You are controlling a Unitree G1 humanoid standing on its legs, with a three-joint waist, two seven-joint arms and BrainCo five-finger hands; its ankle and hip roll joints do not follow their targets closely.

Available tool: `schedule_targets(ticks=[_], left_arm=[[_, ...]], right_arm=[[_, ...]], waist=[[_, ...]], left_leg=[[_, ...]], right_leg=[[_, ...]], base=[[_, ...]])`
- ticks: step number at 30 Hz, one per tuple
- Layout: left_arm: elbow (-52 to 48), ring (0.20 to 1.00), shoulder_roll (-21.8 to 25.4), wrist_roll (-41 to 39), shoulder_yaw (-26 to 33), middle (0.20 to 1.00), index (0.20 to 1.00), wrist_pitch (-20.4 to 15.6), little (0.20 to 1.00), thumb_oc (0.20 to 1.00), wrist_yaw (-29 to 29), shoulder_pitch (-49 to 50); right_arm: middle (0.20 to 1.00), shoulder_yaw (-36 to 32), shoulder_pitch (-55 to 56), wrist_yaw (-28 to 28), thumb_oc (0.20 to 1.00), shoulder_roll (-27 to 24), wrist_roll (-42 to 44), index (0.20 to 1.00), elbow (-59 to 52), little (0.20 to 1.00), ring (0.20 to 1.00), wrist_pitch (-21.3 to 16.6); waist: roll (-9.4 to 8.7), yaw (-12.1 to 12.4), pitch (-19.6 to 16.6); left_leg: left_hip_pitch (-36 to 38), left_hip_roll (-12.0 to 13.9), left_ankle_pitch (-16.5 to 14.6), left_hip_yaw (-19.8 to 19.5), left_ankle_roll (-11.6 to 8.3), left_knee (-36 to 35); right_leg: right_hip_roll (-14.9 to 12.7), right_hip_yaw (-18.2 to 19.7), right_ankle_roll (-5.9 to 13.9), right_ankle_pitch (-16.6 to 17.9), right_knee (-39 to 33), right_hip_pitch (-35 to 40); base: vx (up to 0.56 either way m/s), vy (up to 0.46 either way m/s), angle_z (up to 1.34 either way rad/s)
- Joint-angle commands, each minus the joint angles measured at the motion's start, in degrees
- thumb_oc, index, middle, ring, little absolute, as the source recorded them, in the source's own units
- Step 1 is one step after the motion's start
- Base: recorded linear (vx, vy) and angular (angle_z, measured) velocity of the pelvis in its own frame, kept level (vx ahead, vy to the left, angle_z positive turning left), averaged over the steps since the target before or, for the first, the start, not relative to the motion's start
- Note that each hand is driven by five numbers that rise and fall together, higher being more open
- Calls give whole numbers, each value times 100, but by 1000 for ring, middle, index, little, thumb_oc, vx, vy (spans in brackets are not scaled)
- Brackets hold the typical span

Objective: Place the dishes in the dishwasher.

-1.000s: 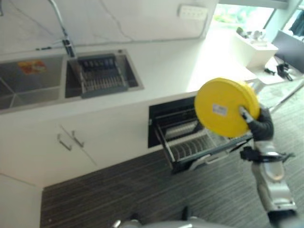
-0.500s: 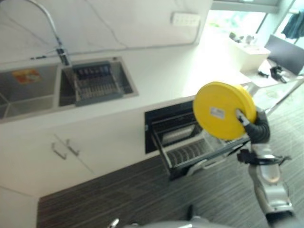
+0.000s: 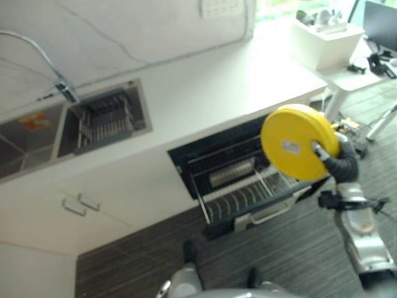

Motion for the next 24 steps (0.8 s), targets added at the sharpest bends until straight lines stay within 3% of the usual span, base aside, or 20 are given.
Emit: schedule_targets(ticks=[1,5,13,16,21,24], left_arm=[[-167,1000,365,175,-223,1000,1000,-202,1000,1000,-12,157],[-190,1000,507,115,-157,1000,1000,-197,1000,1000,-86,113],[-224,1000,603,288,-74,1000,1000,-68,1000,1000,-179,99],[-264,1000,683,293,-40,1000,1000,-5,1000,1000,-175,84],[-274,1000,839,373,-39,1000,1000,91,1000,1000,-184,19],[-290,1000,963,502,-135,1000,1000,181,1000,1000,-172,-49]], right_arm=[[200,-171,-429,120,200,56,29,200,-660,200,200,-490],[200,-69,-438,175,200,-237,-486,200,-743,200,200,-426],[200,226,-444,201,200,-1129,-2265,200,-288,200,200,-632],[200,455,-483,193,200,-1470,-2566,200,-2,200,200,-728],[200,1042,-636,13,200,-1727,-3302,200,622,200,200,-1074],[200,1871,-1071,-369,200,-1828,-3950,200,1464,200,200,-1110]], waist=[[-245,61,-251],[-397,139,-349],[-603,336,-422],[-638,406,-434],[-662,533,-456],[-677,728,-460]], left_leg=[[196,-137,-153,121,405,88],[227,-192,-271,179,529,88],[128,-137,-295,74,526,88],[122,-99,-286,42,503,88],[97,-132,-298,6,506,88],[70,-174,-306,-95,511,88]], right_leg=[[-492,-61,679,-105,58,279],[-605,-45,778,-57,58,235],[-610,-51,849,-58,58,159],[-606,-94,863,-77,58,198],[-611,-233,891,-98,58,260],[-613,-356,889,-115,58,308]], base=[[132,166,-16],[55,86,2],[10,-24,-4],[0,0,0],[-9,-5,11],[-15,-8,10]])
